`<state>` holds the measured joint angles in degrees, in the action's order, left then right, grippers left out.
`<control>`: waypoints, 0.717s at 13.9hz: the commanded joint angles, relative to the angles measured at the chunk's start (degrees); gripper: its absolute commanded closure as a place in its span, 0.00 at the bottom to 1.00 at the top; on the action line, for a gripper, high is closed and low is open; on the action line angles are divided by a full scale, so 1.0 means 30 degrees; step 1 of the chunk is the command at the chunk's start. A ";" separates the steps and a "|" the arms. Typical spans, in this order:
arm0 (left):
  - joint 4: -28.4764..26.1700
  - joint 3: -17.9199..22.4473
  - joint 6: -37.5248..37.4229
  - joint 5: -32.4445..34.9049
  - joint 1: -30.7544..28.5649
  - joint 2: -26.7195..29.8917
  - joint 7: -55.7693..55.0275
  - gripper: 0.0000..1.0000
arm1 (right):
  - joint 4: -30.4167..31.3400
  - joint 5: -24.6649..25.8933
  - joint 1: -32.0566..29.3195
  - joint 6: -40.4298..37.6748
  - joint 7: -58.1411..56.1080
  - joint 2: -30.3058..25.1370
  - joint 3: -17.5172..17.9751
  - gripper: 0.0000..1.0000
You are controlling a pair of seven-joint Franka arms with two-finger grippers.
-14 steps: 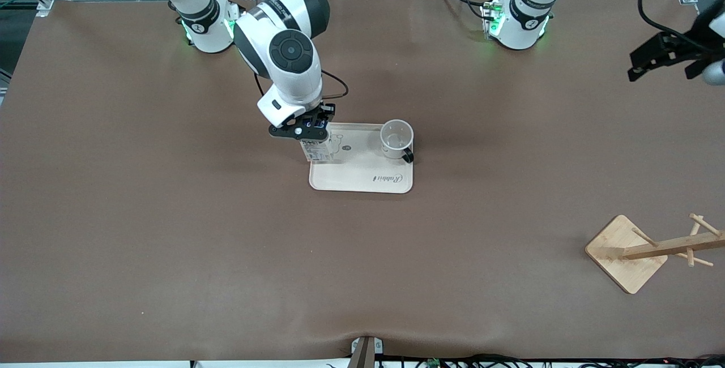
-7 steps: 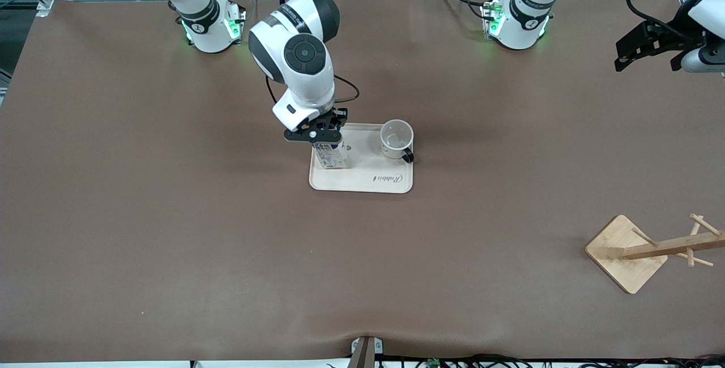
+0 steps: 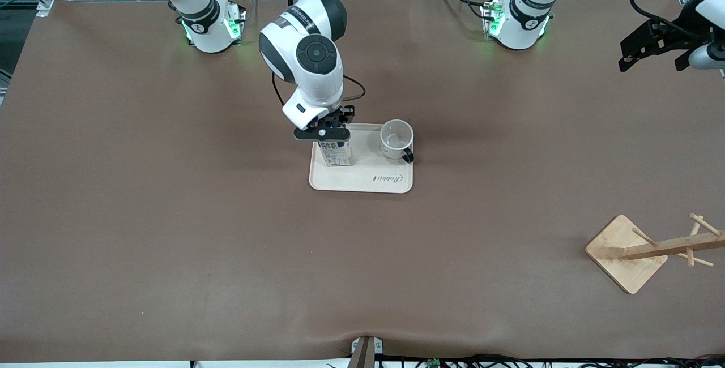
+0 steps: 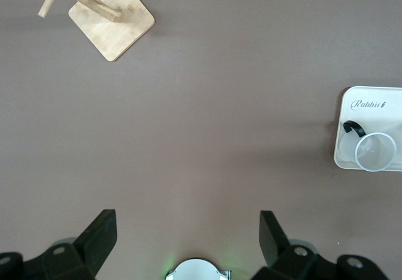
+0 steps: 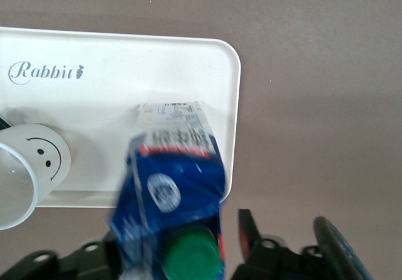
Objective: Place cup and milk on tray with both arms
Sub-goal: 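Lower the carton onto the tray beside the mug and open the right gripper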
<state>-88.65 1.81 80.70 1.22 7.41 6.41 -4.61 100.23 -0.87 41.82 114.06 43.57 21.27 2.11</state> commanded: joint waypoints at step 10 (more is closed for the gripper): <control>-0.0333 0.0216 -0.0153 -0.0289 -0.0037 0.0384 0.0365 0.00 | -0.0448 0.0232 0.0270 -0.0313 0.0272 -0.0115 -0.0204 0.00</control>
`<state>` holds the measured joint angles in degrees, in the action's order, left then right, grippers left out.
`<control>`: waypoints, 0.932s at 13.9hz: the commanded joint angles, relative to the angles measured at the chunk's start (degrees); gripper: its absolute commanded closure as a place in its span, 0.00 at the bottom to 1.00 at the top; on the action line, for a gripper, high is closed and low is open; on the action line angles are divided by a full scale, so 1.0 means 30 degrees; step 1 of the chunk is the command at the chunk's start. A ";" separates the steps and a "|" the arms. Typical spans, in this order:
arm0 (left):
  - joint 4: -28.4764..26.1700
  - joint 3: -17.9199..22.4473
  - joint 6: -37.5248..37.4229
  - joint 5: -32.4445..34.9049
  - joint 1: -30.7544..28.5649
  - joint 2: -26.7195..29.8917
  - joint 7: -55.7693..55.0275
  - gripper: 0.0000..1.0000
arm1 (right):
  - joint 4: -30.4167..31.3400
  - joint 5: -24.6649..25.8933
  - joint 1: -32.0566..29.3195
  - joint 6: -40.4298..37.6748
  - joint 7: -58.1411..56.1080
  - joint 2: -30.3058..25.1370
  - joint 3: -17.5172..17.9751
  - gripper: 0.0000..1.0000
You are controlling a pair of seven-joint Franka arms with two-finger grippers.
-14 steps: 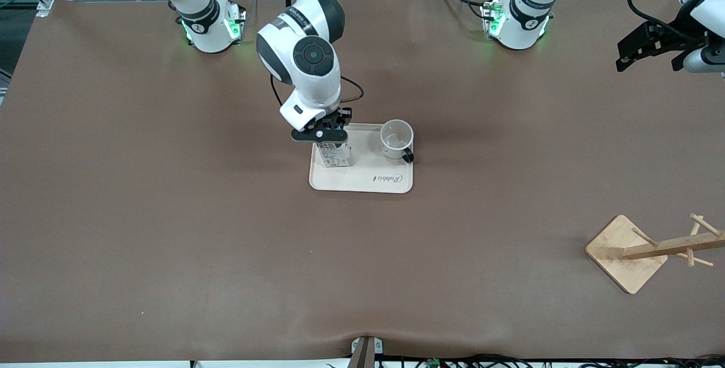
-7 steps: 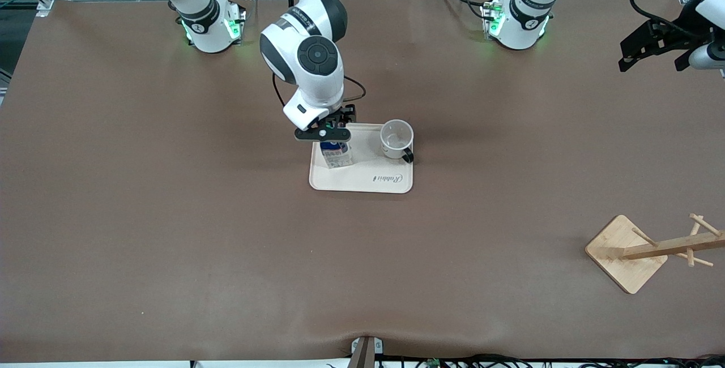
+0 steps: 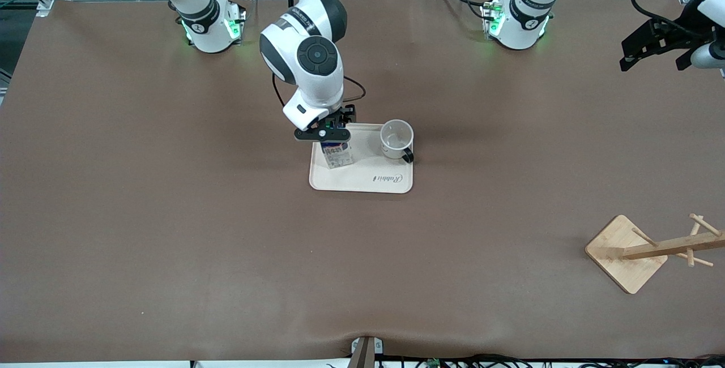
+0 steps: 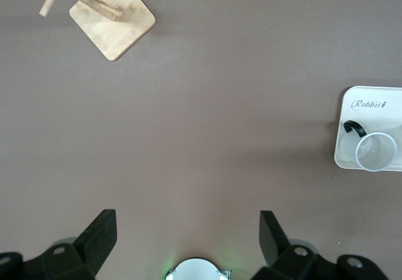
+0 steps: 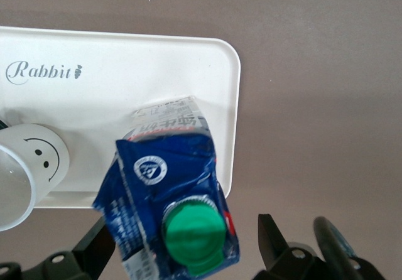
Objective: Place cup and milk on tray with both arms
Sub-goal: 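Lower the carton onto the tray beside the mug and open the right gripper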
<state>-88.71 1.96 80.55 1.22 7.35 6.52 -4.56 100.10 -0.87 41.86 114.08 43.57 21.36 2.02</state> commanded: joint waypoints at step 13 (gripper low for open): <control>-0.0313 0.0139 -0.0102 -0.0259 0.0011 -0.0180 0.0376 0.00 | -1.1274 0.0143 -0.2079 -1.0820 -0.0168 -0.0032 -0.0321 0.00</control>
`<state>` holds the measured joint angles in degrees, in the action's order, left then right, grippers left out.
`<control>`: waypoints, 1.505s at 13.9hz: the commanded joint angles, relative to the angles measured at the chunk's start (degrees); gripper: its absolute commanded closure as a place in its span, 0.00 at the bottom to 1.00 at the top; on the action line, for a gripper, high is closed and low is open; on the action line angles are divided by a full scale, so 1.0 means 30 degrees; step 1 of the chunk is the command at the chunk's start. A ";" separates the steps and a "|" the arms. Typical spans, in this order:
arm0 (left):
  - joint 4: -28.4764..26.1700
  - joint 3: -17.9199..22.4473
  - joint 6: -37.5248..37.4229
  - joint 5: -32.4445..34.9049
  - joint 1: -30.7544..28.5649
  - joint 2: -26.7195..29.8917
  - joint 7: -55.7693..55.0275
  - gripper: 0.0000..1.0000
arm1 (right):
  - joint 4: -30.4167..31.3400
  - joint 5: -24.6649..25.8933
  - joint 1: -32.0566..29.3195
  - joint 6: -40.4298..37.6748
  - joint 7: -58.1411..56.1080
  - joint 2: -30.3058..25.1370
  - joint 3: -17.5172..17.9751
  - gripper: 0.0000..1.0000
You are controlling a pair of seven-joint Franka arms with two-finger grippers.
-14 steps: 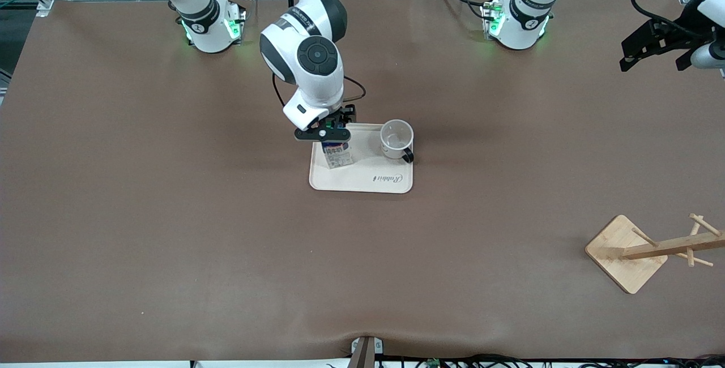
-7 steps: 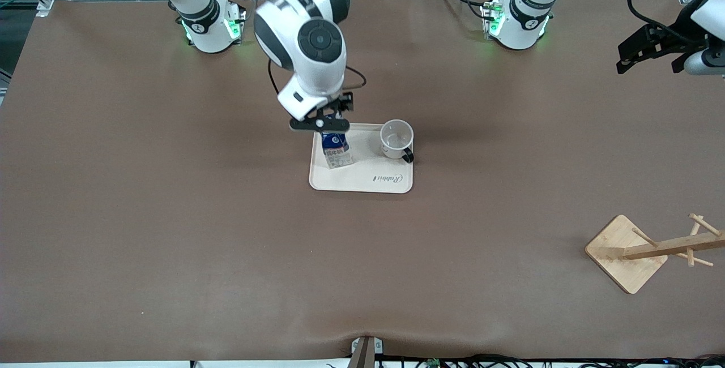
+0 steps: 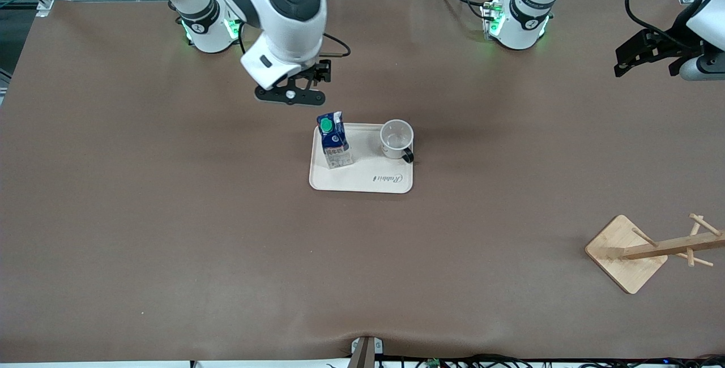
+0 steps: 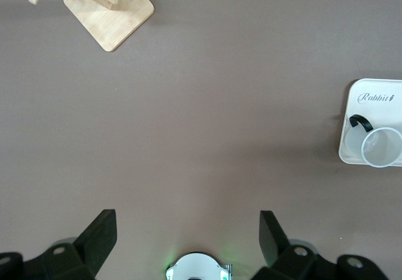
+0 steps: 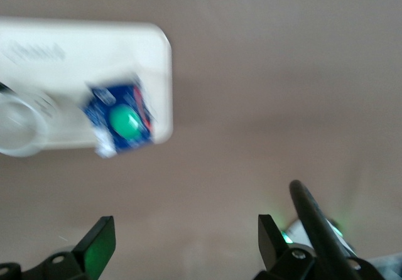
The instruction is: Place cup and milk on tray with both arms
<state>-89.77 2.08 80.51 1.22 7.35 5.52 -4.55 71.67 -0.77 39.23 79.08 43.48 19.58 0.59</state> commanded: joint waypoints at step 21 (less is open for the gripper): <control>0.0071 -0.0050 -0.0614 -0.0259 -0.0312 0.0650 0.2485 0.00 | 1.1325 -0.0154 -1.3600 0.5251 -2.0495 -1.0074 0.0126 0.00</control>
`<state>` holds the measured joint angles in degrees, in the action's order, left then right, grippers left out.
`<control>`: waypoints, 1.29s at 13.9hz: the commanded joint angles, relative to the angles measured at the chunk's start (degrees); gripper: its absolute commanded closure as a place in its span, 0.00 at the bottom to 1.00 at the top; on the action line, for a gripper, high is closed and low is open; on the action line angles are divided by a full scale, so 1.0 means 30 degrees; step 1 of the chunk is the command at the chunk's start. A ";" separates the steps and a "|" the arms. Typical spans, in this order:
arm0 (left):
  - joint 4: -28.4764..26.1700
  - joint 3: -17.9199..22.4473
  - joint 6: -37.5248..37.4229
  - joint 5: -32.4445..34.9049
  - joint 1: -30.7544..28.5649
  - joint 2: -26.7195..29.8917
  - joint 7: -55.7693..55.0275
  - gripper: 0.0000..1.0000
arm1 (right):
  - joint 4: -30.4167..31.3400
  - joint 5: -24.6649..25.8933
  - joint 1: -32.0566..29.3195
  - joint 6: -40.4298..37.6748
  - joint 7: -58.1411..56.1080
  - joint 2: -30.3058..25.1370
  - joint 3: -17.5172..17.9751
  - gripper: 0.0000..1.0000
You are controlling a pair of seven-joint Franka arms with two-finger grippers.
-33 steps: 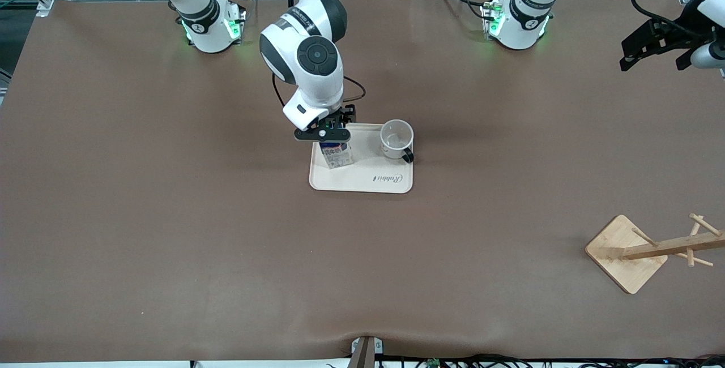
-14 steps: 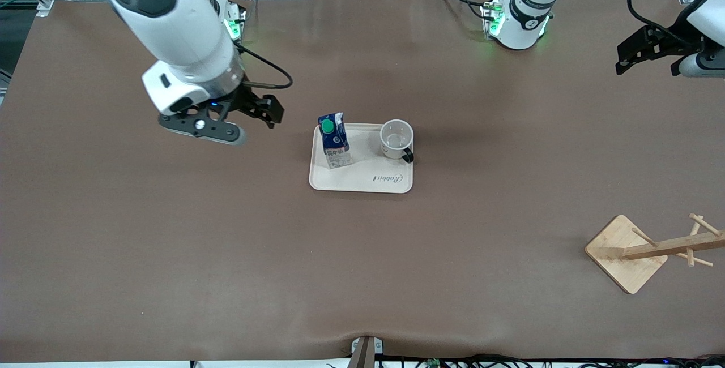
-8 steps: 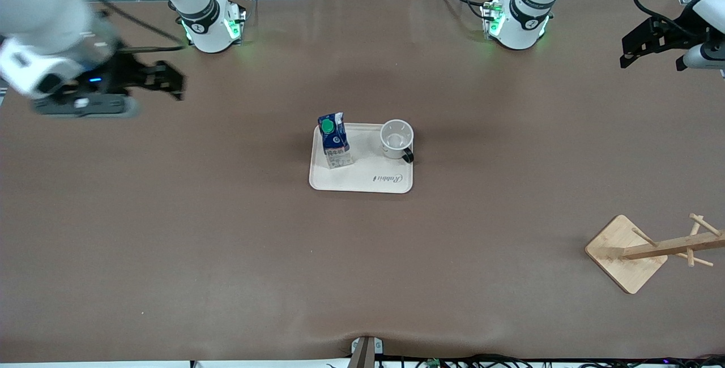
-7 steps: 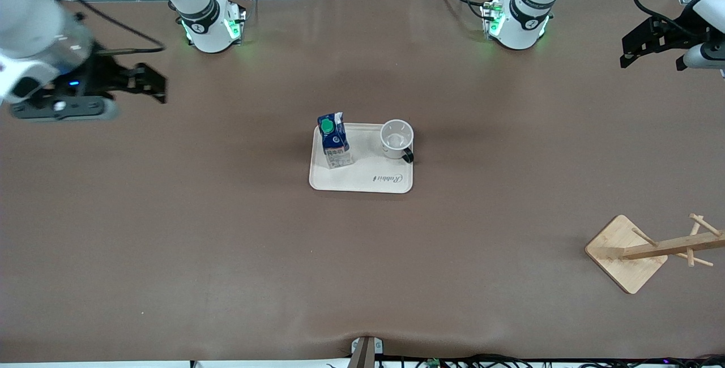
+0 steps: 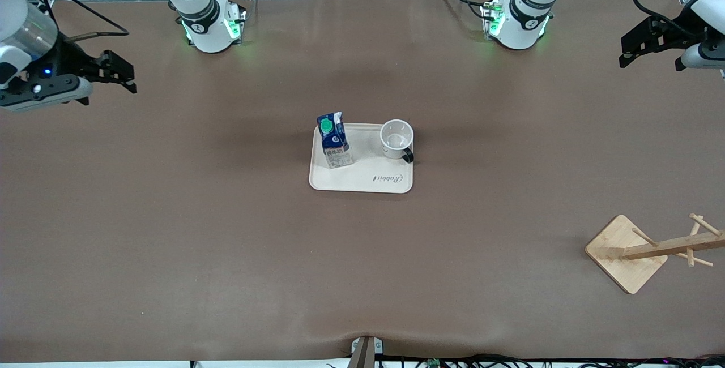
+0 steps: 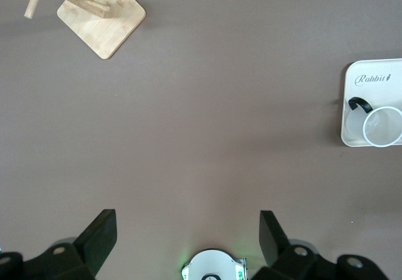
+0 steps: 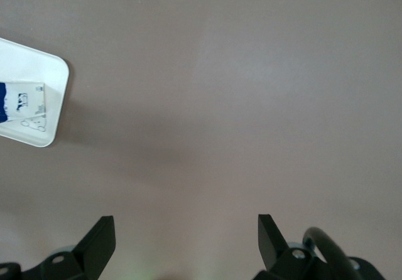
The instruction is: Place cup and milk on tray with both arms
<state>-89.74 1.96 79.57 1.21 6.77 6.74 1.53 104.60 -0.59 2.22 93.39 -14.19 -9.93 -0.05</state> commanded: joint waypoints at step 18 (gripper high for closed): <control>-0.0349 -0.0445 -0.0041 0.0299 0.0085 0.0595 -0.0595 0.00 | -0.5570 0.0169 -0.0856 -0.4031 -0.1160 0.2987 0.0370 0.00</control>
<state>-88.87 1.77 77.95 1.88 6.70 7.33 1.16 87.54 -0.78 0.26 81.71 -17.49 -0.32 1.48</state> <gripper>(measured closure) 0.000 0.000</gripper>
